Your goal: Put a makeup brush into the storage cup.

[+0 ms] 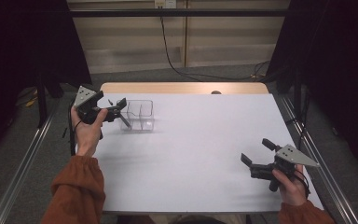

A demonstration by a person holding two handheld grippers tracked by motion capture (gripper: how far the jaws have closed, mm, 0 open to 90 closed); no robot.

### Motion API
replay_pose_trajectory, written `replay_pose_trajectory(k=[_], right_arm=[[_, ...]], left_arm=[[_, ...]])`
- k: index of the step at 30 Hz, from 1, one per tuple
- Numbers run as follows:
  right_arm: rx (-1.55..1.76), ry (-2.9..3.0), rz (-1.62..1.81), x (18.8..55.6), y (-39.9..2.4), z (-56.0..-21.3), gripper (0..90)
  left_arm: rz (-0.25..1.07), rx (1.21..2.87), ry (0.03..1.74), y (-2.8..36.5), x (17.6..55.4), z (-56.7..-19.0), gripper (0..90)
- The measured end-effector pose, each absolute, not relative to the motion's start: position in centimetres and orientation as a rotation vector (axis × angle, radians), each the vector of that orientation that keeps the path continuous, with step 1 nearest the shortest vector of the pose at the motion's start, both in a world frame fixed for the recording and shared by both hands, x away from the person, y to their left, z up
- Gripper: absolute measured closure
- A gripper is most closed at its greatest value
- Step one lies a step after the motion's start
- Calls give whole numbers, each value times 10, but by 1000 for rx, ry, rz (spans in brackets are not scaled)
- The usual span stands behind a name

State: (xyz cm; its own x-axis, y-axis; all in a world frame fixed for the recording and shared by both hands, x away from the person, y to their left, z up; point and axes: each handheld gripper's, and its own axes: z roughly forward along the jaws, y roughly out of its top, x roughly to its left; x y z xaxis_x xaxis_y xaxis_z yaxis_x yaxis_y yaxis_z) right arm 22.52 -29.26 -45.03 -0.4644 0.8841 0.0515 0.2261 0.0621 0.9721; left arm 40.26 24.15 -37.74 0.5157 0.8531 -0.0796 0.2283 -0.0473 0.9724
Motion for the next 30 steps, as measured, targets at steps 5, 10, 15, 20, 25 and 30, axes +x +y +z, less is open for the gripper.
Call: replay_pose_trajectory(k=[5,10,15,20,25,30], right_arm=[[1114,1750,1435,223,-293,-450,0],[1110,1746,1432,222,-293,-449,0],[1114,1747,1438,223,-294,-449,0],[1110,1748,1439,222,-294,-449,0],[1108,1748,1439,222,-293,-449,0],[1108,1750,1440,222,-293,-449,0]], left_arm=[[679,1599,926,236,387,-371,31],[671,1617,950,239,377,-371,32],[660,1611,932,244,366,-380,32],[676,1606,923,246,354,-389,32],[660,1607,900,247,343,-394,32],[661,1580,900,249,327,-396,41]])
